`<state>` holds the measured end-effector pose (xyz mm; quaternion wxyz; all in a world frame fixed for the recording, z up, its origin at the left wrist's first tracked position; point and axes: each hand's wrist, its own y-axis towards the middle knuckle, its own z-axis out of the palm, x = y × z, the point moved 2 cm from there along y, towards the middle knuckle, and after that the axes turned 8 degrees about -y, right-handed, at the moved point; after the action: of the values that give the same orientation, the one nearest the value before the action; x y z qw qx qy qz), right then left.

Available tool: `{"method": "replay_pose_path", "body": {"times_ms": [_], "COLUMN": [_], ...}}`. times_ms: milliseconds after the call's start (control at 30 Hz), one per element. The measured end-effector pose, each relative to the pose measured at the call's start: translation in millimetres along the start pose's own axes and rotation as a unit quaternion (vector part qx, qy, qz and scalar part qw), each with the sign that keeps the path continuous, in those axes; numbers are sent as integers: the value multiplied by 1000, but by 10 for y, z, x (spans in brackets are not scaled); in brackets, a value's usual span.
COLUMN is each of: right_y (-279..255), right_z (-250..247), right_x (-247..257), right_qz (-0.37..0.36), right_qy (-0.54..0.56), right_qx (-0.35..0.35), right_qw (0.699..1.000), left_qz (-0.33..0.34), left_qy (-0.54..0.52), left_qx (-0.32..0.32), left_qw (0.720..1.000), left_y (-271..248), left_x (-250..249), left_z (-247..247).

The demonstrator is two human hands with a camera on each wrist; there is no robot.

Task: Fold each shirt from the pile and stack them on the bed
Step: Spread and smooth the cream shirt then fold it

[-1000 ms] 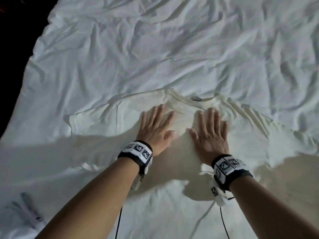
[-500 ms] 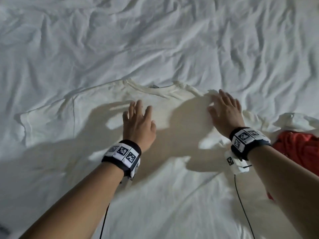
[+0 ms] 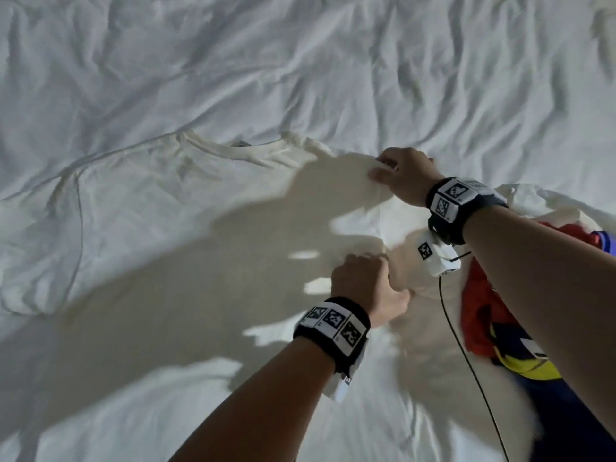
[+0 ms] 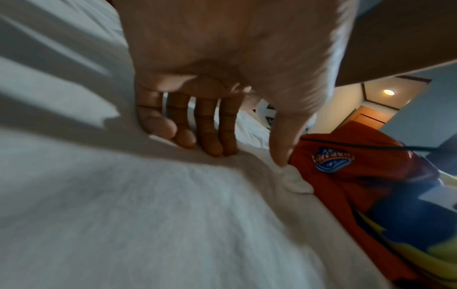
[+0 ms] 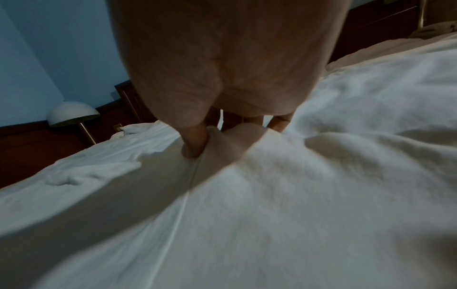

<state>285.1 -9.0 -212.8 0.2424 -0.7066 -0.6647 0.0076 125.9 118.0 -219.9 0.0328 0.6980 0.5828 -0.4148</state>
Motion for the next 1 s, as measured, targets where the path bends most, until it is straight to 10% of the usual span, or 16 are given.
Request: {"method": "replay_pose_path", "body": {"times_ms": [233, 600, 1000], "right_y": [-8, -61, -49], "right_z": [37, -22, 55], "right_x": [-24, 201, 1303], "right_qz": [12, 3, -94], "right_qy": [16, 83, 93], "right_qx": [-24, -31, -27], "right_qw": [1000, 996, 991], "left_qz": [-53, -64, -243], "left_qy": [108, -64, -384], "left_qx": [0, -70, -171], "left_qw": [993, 993, 874], "left_y": [-12, -170, -764], "left_x": [-138, -57, 942], "left_z": [255, 24, -540]}}
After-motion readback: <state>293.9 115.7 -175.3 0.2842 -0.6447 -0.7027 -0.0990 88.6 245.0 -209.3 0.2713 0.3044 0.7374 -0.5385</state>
